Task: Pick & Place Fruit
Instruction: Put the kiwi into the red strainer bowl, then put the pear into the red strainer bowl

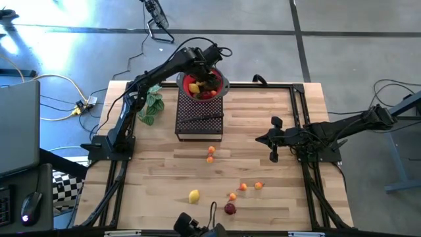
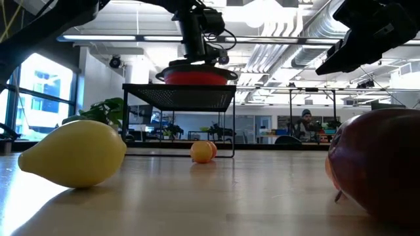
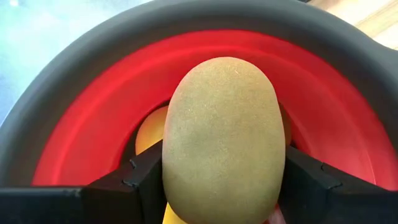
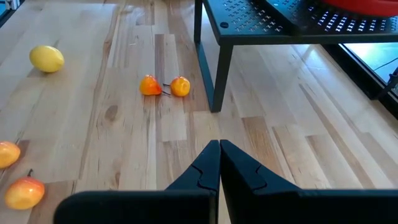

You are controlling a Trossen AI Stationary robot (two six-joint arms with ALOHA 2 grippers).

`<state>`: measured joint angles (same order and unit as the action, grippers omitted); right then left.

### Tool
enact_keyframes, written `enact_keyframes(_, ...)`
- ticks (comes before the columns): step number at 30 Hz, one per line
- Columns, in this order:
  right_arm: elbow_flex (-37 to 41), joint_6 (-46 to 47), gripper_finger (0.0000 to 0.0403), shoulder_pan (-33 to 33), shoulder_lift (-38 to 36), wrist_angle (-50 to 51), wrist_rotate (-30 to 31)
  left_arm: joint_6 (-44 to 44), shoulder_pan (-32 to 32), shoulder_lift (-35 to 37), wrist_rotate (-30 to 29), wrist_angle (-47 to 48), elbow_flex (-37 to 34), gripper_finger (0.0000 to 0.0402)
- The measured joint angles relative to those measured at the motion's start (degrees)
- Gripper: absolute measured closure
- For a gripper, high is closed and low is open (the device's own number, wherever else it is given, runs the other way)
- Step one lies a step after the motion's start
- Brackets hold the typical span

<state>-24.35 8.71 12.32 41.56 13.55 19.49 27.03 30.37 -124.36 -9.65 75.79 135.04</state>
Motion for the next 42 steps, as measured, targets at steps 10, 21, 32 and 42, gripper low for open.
enact_keyframes(10, 0.0, 0.0, 0.0399, 0.0, 0.0, 0.0, 0.0, 0.4, 0.0, -0.4, 0.7, 1.1, -0.3, 0.0142)
enact_keyframes(21, 0.0, 0.0, 0.0399, 0.0, 0.0, 0.0, 0.0, 0.3, 0.0, -0.5, 0.4, 1.5, -0.3, 0.0099)
enact_keyframes(32, 0.0, -0.5, 0.0399, 0.0, 0.0, 0.0, 0.0, -0.8, 0.0, 2.4, -1.0, 2.7, -0.2, 0.0098)
enact_keyframes(42, 0.0, -1.5, 0.0399, 0.0, 0.0, -0.1, 0.0, -1.3, 0.0, 7.6, -1.0, 2.4, -0.1, 0.0098)
